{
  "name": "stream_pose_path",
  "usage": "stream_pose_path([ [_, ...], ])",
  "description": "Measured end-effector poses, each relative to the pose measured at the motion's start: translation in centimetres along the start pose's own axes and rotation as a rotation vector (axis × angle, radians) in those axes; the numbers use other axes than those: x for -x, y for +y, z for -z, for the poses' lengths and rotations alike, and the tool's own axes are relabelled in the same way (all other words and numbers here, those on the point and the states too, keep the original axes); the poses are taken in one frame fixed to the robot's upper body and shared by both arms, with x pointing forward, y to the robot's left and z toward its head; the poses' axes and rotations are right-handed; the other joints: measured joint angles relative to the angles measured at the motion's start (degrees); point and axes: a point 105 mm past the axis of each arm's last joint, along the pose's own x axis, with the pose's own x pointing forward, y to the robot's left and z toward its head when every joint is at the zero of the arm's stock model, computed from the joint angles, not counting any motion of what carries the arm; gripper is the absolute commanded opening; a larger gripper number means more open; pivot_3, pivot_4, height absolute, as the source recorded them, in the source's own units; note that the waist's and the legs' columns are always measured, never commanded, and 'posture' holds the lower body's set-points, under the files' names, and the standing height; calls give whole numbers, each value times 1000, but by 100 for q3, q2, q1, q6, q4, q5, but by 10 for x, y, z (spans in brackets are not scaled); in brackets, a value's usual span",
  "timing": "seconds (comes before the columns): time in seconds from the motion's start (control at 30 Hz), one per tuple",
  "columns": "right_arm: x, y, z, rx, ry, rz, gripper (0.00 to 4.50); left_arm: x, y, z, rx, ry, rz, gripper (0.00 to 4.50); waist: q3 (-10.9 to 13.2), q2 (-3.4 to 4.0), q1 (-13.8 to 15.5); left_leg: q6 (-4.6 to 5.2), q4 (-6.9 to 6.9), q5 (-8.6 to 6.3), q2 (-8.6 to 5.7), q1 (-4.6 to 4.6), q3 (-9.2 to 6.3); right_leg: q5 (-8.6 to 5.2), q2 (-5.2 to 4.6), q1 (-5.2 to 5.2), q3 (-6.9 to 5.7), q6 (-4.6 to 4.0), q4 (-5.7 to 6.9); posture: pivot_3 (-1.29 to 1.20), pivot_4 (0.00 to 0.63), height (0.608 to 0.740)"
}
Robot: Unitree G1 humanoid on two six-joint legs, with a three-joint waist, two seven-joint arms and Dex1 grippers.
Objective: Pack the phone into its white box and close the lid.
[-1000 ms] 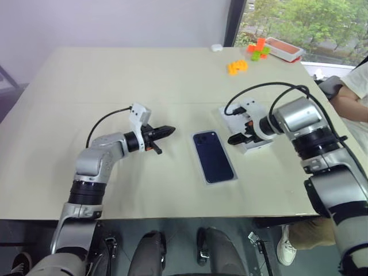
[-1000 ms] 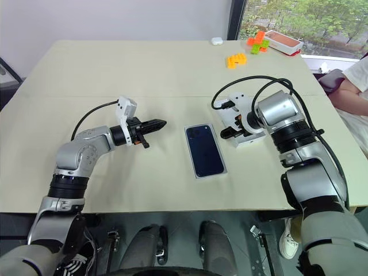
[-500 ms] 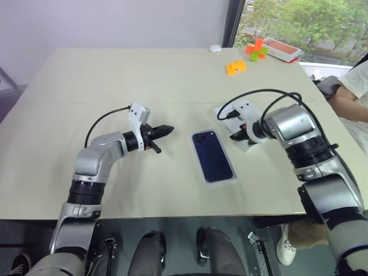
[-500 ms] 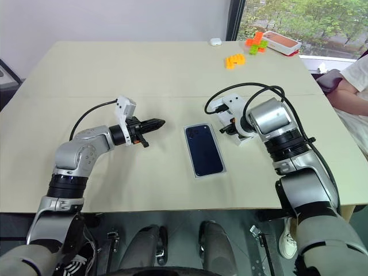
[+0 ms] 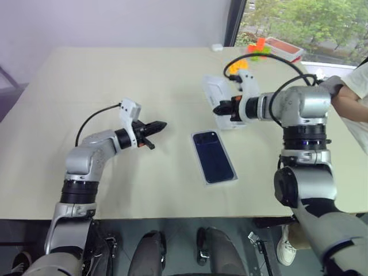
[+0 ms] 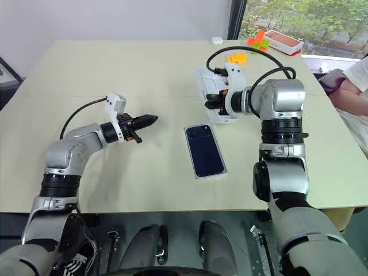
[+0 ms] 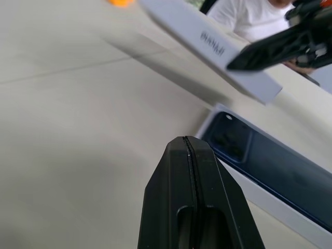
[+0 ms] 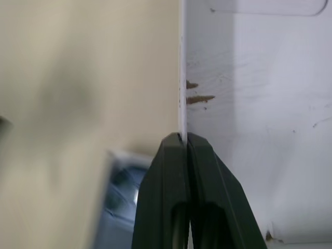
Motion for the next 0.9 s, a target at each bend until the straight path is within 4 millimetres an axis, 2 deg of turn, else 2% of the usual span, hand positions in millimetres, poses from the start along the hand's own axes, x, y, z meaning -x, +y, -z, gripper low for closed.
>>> stream_pose_path([
  [0.13, 7, 45, -16, -162, -78, -295, 90, 12, 10, -10, -10, -27, -38, 0, 1, 2, -14, 0, -1, 0, 2, 0, -2, 0, -1, -2, 1, 0, 1, 0, 150, 740],
  [0.17, 13, 61, -24, -228, -96, -423, 90, 15, 11, -11, -1, -34, -41, 0, 1, 2, -15, 0, -1, 0, 4, 0, -4, 0, 0, -2, 0, 0, 2, 0, 150, 740],
  [0.27, 28, 86, -35, -237, -140, -602, 90, 22, 11, -16, 40, -67, -26, 0, 0, 0, -11, 1, -3, 0, 6, 2, -6, 0, 1, 1, -2, 0, -1, 0, 150, 740],
  [0.33, 28, 88, -22, -242, -123, -641, 90, 33, 14, -18, 54, -78, -26, 0, -2, -3, -11, 1, -5, -1, 5, 2, -8, 0, 0, 4, -2, 0, -4, 0, 150, 740],
  [0.43, 14, 77, 14, -381, -52, -669, 90, 45, 18, -18, 69, -93, -40, 0, 1, 2, -12, 2, -3, -1, 0, 1, -2, 0, -9, 2, 2, 0, -2, 0, 150, 740],
  [0.5, 9, 79, 31, -441, -24, -694, 90, 46, 15, -20, 75, -104, -28, 0, 1, 2, -14, 1, 0, -1, 1, 1, -4, 0, -7, 1, 2, 0, 1, 0, 150, 740],
  [0.7, 12, 101, 50, -506, -27, -773, 90, 46, 3, -29, 77, -140, 22, 0, -1, 1, -35, 2, -4, -1, 9, 5, -10, 0, 2, 3, 2, 0, 3, 0, 150, 740],
  [0.9, 10, 97, 107, -625, 58, -674, 90, 47, -1, -20, 92, -119, 18, 0, 0, 1, -23, 4, -1, -2, 4, 1, -2, -1, -1, 2, 10, 2, -8, 0, 150, 740],
])
